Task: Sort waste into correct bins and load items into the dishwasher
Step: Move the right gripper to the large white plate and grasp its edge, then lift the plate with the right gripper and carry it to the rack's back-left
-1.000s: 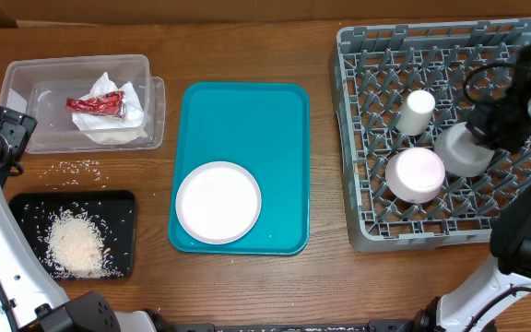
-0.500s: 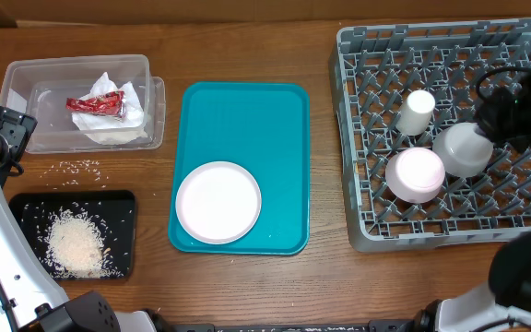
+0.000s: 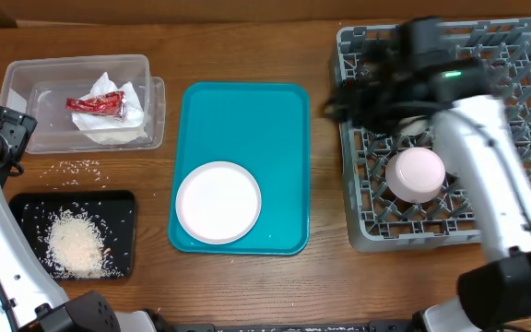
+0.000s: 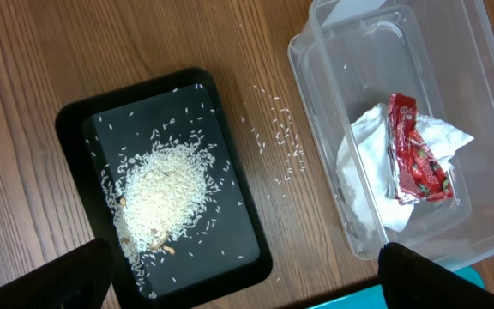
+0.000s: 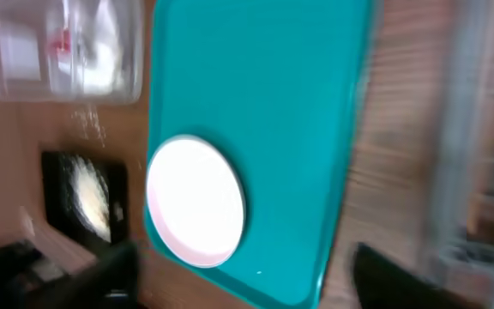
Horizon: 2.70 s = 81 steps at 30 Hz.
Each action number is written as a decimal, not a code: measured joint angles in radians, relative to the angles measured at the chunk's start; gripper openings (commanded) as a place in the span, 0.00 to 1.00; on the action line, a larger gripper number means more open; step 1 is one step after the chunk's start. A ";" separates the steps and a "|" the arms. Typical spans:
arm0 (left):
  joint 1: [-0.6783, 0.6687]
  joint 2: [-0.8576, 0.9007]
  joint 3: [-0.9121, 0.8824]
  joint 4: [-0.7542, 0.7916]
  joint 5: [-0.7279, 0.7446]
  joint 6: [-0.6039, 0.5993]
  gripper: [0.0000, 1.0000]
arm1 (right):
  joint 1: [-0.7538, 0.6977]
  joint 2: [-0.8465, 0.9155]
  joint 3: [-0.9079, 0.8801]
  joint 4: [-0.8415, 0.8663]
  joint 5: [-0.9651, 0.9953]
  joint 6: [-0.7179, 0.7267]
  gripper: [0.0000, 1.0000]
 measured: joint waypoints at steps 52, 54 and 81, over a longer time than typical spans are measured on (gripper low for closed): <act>0.000 0.000 0.000 0.000 0.000 0.000 1.00 | 0.467 0.410 -0.148 0.239 0.322 0.163 0.13; 0.000 0.000 0.000 0.000 0.000 0.000 1.00 | 0.467 0.411 -0.148 0.226 0.317 0.170 0.08; 0.000 0.000 0.000 0.000 0.000 0.000 1.00 | -0.079 0.418 0.676 -0.355 0.958 0.177 0.04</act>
